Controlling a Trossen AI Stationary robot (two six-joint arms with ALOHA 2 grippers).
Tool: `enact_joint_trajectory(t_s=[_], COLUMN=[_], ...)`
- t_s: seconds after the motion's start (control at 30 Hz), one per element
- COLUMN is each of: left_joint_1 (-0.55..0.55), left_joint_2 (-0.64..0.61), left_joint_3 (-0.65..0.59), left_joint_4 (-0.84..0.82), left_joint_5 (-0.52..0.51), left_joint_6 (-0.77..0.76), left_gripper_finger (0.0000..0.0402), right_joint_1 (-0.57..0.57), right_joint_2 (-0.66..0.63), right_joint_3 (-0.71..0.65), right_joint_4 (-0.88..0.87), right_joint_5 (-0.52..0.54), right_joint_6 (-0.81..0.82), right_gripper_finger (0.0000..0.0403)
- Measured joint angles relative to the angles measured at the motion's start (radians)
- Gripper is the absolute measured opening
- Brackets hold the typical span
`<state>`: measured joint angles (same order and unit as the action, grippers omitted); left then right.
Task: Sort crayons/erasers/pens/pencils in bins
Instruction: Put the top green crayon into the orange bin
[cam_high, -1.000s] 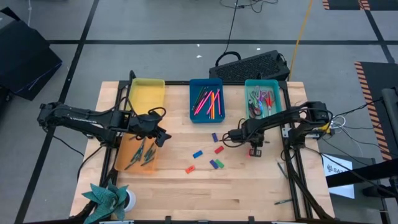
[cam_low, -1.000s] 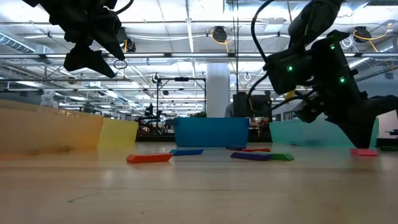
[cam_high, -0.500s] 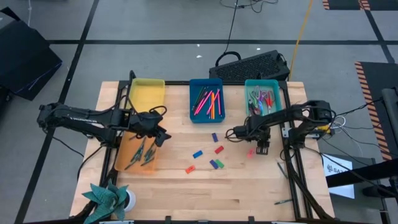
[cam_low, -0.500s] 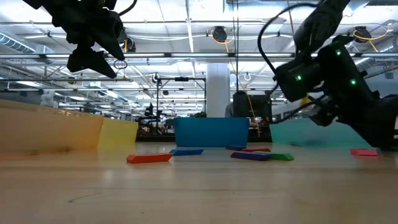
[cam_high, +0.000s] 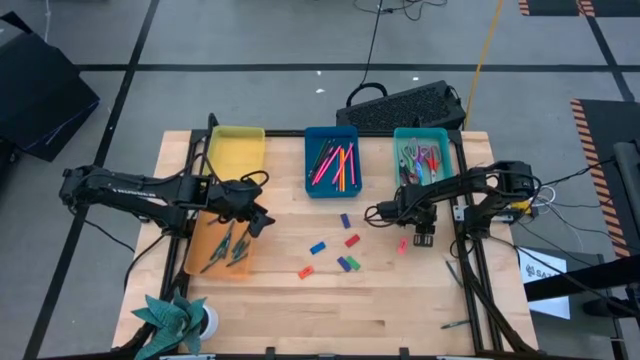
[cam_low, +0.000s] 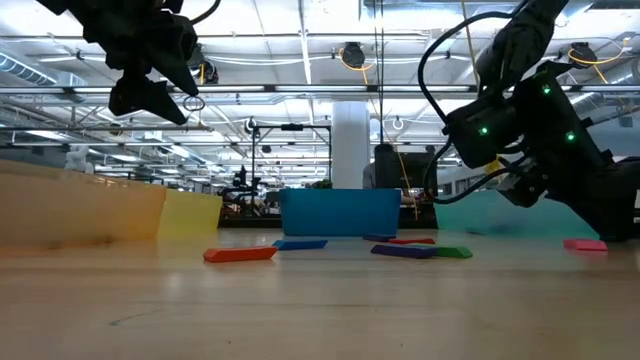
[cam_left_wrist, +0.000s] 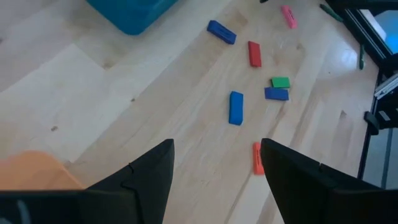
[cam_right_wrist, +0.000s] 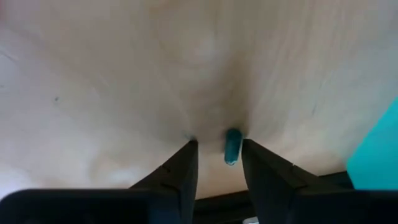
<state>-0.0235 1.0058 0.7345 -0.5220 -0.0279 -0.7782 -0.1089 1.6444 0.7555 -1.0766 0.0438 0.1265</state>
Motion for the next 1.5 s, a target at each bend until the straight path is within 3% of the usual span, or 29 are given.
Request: enact_joint_trajectory(t_s=[0.67, 1.0, 1.13, 1.3, 1.5], left_joint_1=[0.026, 0.024, 0.023, 0.023, 0.024], left_joint_2=[0.000, 0.000, 0.000, 0.000, 0.000], left_joint_3=[0.000, 0.000, 0.000, 0.000, 0.000], left_joint_4=[0.001, 0.002, 0.002, 0.002, 0.003], left_joint_5=[-0.006, 0.085, 0.088, 0.088, 0.089], left_joint_6=[0.009, 0.006, 0.006, 0.007, 0.006], left_gripper_finger=[0.0241, 0.0241, 0.0241, 0.0241, 0.0241], right_joint_1=[0.020, 0.055, 0.070, 0.078, 0.078], right_joint_2=[0.031, 0.031, 0.033, 0.033, 0.033], right_joint_3=[0.005, 0.005, 0.006, 0.005, 0.005], right_joint_4=[0.019, 0.022, 0.002, -0.010, -0.010], right_joint_5=[-0.002, -0.055, -0.066, -0.174, -0.174], right_joint_6=[0.041, 0.075, 0.123, 0.129, 0.117], right_gripper_finger=[0.0109, 0.0109, 0.0109, 0.0109, 0.0109])
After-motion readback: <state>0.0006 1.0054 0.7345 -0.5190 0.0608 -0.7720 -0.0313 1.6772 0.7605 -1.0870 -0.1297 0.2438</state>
